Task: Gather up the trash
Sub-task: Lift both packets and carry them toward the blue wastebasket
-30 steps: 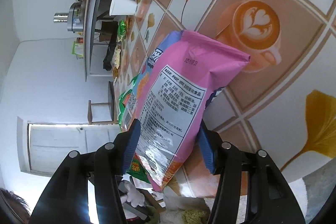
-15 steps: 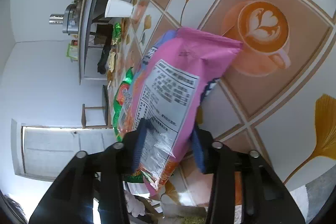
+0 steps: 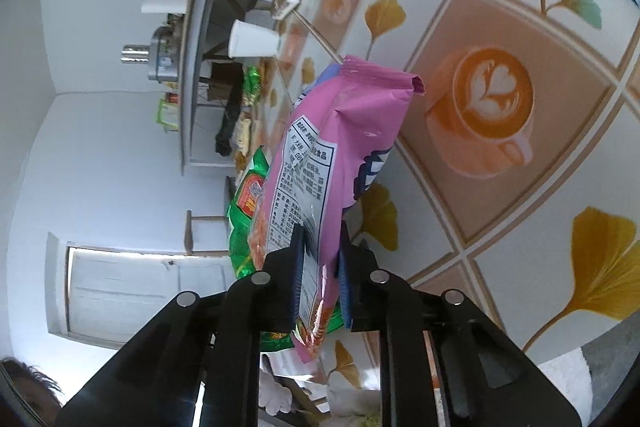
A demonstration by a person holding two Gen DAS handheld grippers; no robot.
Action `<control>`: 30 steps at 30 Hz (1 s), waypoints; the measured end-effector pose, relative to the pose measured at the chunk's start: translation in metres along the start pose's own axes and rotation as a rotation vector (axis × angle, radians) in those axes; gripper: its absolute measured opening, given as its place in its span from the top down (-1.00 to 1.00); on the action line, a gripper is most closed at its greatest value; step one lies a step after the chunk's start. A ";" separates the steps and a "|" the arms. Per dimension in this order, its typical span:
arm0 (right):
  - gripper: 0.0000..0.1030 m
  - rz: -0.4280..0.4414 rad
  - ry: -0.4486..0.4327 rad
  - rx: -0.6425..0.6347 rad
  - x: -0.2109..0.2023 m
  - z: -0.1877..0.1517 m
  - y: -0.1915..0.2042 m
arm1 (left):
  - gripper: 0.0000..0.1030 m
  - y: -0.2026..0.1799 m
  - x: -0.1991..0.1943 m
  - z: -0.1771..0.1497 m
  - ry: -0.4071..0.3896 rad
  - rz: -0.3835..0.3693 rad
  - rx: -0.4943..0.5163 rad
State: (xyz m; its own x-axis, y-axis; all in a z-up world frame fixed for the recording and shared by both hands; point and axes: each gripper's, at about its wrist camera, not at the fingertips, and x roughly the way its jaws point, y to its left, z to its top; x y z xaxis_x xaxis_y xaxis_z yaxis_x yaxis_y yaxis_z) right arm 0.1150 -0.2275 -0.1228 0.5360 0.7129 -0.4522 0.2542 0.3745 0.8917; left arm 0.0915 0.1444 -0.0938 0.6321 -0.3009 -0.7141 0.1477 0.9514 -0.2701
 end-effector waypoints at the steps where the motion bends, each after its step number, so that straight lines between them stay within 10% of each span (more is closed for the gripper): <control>1: 0.71 0.011 -0.003 0.003 -0.003 0.001 0.000 | 0.78 -0.001 -0.002 0.001 -0.005 -0.008 -0.003; 30: 0.73 0.176 -0.178 0.010 -0.105 0.006 -0.015 | 0.85 -0.041 -0.049 0.029 -0.116 -0.082 0.026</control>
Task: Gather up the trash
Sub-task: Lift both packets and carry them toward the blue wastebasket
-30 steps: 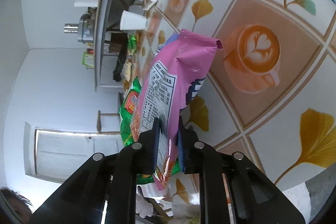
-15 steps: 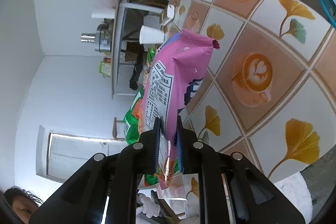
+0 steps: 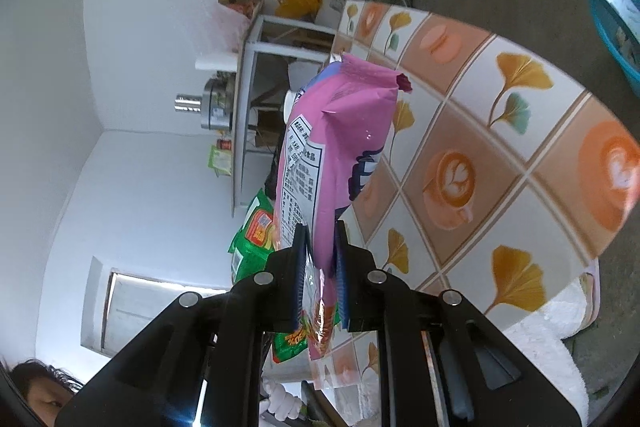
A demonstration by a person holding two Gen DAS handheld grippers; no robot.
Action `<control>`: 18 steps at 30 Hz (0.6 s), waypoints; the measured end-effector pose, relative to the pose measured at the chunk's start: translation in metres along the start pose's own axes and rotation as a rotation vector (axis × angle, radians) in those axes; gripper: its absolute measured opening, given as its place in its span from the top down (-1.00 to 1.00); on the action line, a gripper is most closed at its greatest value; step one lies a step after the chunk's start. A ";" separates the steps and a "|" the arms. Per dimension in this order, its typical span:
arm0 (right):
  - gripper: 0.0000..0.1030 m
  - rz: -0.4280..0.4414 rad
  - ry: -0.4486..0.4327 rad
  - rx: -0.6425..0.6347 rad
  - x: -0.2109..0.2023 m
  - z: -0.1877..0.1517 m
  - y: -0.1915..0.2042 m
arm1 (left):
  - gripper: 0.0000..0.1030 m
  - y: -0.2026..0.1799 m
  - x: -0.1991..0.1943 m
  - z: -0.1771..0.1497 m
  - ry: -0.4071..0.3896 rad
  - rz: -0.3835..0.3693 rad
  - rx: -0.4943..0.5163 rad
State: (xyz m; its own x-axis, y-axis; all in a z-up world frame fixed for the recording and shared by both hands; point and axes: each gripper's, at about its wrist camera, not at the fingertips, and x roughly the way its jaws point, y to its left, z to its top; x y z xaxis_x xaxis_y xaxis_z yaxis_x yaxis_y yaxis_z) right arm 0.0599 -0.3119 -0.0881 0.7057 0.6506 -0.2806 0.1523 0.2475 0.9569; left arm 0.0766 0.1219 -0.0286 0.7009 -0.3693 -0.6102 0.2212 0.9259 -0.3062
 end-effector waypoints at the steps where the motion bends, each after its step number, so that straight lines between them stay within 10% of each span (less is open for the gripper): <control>1: 0.73 0.004 -0.013 0.002 -0.007 0.001 -0.002 | 0.85 -0.003 0.000 0.001 -0.003 -0.002 0.005; 18: 0.73 -0.004 -0.346 0.008 -0.159 0.010 -0.028 | 0.85 -0.113 0.020 0.040 -0.022 -0.181 0.186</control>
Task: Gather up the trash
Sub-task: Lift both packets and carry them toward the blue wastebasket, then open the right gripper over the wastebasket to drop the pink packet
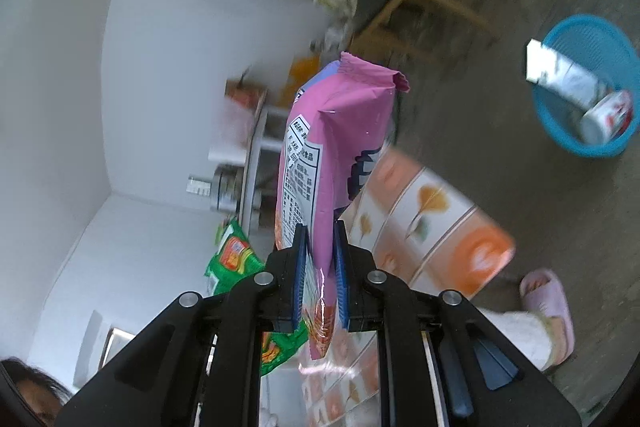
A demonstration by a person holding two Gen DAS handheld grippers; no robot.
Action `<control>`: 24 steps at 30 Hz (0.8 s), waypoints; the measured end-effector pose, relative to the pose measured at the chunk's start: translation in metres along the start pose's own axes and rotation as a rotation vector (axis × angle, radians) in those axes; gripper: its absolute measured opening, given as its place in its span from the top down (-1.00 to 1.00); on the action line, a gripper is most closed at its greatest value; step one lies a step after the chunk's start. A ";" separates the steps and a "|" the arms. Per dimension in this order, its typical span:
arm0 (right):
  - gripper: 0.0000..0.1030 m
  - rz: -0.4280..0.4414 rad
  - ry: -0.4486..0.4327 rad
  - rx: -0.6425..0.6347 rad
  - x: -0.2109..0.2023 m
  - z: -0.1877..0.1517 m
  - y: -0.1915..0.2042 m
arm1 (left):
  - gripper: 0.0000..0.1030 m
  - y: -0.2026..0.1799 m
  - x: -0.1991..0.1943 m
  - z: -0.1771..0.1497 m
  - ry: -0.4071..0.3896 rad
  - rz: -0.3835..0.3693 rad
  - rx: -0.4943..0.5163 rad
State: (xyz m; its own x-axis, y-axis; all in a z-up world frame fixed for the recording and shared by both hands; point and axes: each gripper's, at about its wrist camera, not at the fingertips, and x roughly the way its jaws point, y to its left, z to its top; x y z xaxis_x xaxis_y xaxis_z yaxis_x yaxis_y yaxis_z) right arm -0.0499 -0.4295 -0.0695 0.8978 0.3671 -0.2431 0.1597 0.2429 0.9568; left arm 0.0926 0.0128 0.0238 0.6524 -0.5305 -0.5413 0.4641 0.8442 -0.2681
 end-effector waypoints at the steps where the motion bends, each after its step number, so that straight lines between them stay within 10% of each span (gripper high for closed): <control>1: 0.73 -0.009 -0.031 0.002 -0.013 0.005 -0.003 | 0.85 -0.008 0.006 0.003 0.004 -0.016 0.012; 15: 0.73 -0.087 -0.286 0.150 -0.111 0.030 -0.075 | 0.85 -0.131 0.104 0.016 0.134 -0.193 0.170; 24: 0.73 0.088 -0.268 0.518 -0.065 0.045 -0.184 | 0.85 -0.161 0.145 0.021 0.174 -0.201 0.221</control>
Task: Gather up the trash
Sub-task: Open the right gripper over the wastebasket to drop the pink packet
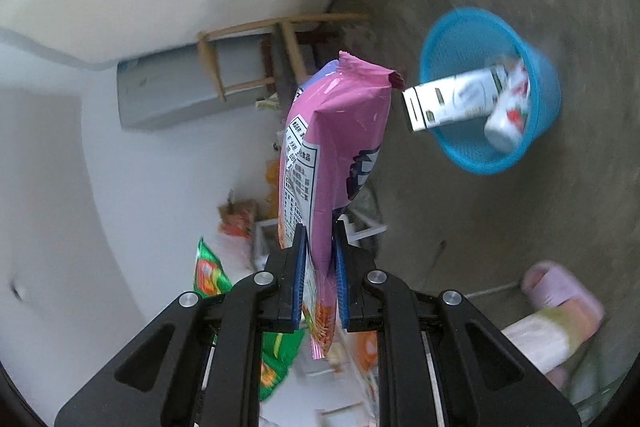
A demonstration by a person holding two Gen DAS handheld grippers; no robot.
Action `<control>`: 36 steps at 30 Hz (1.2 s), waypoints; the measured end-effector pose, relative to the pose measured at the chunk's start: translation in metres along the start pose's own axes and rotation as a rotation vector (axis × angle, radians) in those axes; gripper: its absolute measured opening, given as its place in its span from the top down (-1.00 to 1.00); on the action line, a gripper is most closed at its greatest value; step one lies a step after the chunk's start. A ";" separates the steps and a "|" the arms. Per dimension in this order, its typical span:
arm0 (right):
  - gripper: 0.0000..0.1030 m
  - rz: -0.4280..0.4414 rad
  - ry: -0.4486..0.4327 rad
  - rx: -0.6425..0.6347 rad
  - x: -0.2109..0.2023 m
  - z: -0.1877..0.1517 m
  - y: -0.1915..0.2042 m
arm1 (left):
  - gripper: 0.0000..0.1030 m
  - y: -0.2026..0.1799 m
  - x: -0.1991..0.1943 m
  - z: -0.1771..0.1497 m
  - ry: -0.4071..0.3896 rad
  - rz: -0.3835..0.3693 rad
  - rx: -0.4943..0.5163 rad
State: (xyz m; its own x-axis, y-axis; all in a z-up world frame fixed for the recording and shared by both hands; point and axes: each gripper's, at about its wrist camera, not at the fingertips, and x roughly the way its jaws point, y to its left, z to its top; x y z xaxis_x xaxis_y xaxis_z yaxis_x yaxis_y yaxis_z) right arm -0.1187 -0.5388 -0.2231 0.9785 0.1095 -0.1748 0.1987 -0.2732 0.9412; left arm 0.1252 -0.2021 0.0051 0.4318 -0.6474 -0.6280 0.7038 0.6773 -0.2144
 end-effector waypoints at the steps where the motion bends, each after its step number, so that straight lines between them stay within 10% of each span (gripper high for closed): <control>1: 0.73 0.020 0.003 0.052 0.009 0.007 -0.012 | 0.85 0.000 0.003 0.000 0.004 0.001 0.002; 7: 0.70 0.111 -0.014 0.308 0.068 0.051 -0.074 | 0.85 0.001 0.023 0.002 0.044 0.006 0.013; 13: 0.19 0.056 -0.027 0.534 0.110 0.100 -0.155 | 0.85 -0.004 0.038 0.004 0.070 -0.005 0.025; 25: 0.10 0.024 -0.075 0.474 0.058 0.100 -0.165 | 0.85 -0.036 0.080 0.007 0.156 -0.072 0.050; 36: 0.10 -0.015 -0.095 0.489 -0.034 0.064 -0.207 | 0.85 -0.108 0.228 0.007 0.360 -0.019 0.160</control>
State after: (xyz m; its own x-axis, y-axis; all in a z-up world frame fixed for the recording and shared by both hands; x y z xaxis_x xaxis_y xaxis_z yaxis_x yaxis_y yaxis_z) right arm -0.1899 -0.5471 -0.4299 0.9716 0.0357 -0.2338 0.1930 -0.6911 0.6965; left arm 0.1511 -0.4253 -0.1098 0.2120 -0.4761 -0.8534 0.8010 0.5850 -0.1274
